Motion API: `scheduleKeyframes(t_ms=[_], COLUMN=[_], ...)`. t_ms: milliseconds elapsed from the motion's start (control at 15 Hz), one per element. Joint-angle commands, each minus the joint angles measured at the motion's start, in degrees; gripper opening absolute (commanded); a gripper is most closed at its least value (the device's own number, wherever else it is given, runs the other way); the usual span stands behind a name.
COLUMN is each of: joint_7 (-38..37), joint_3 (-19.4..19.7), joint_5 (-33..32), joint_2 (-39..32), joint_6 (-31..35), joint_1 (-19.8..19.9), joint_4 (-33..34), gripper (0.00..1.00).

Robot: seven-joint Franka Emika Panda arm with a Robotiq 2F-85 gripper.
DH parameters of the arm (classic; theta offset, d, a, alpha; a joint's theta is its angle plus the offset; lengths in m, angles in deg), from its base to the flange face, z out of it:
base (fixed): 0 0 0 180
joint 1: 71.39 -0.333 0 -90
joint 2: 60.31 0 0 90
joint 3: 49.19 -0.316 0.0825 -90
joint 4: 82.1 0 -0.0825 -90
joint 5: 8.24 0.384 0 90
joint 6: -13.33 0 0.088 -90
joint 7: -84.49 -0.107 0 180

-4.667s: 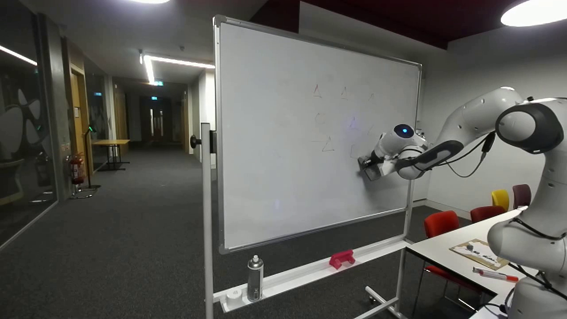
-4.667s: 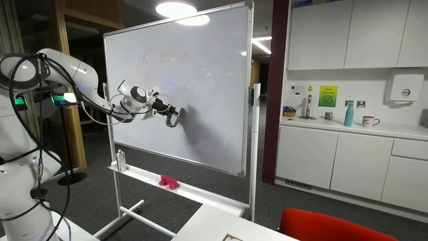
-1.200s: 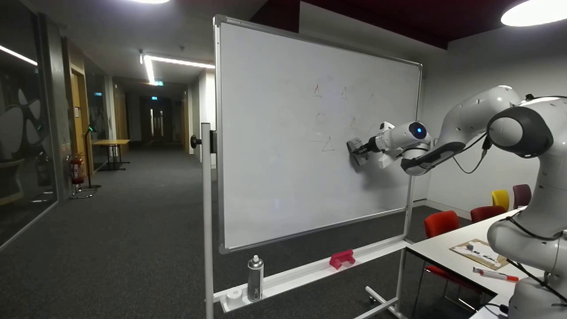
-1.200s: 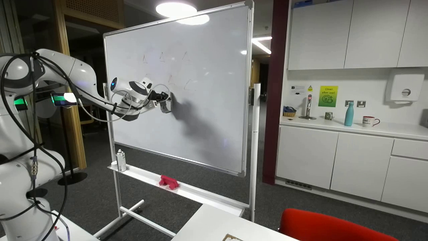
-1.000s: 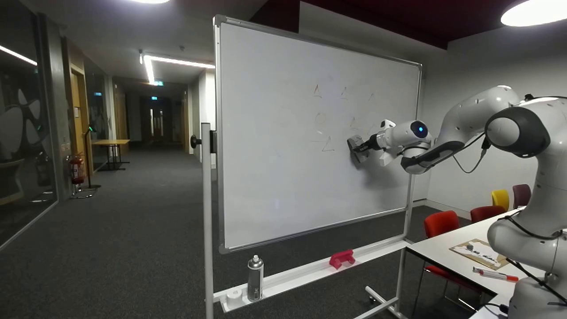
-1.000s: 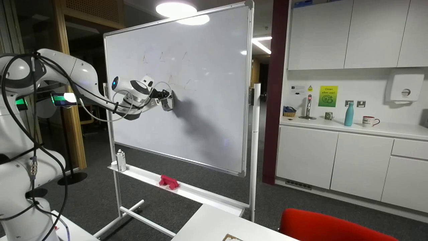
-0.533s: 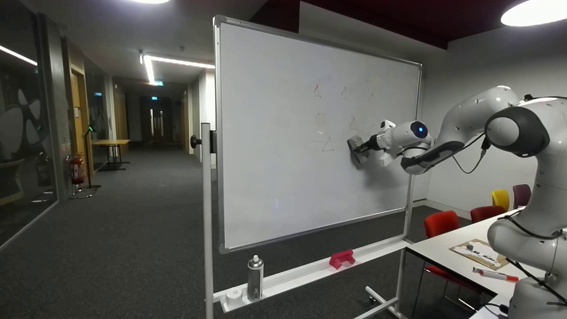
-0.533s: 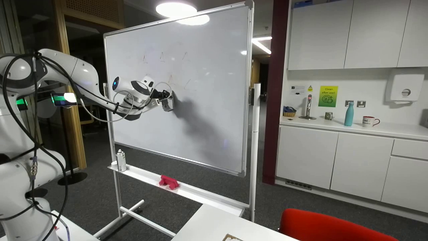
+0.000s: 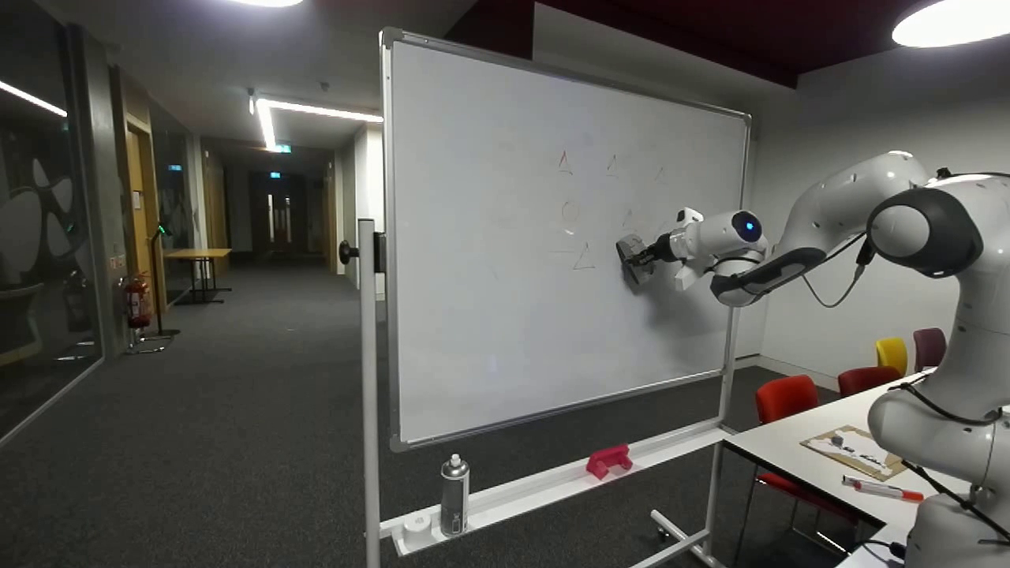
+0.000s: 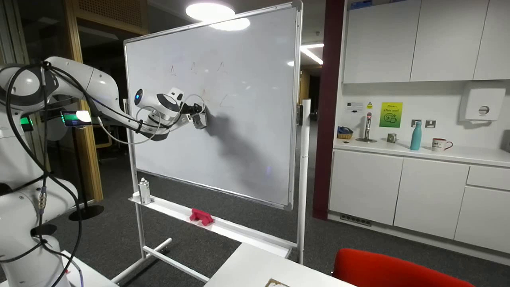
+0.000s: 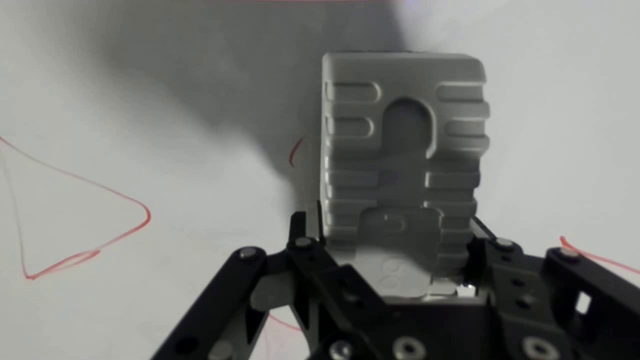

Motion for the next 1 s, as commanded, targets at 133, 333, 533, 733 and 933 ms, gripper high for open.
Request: scheduleKeyframes(t_ms=[133,333,533,733,933], joint_7=[1.6,3.3,4.3,5.2,6.1], joint_3=[-0.3,-2.1,-4.0,-5.8,-7.8], joint_5=[0.0,0.6,0.6,0.5,0.7], joint_2=[-0.9,-1.7,-1.3,-1.2,-1.6], joint_6=[0.0,0.0,-0.1,-1.1,-1.0], joint_1=[0.1,2.4,5.0,7.6,11.3], joint_4=[1.2,1.7,1.1,-0.1,-1.0], gripper=[0.35,0.35,0.35,0.35,0.35])
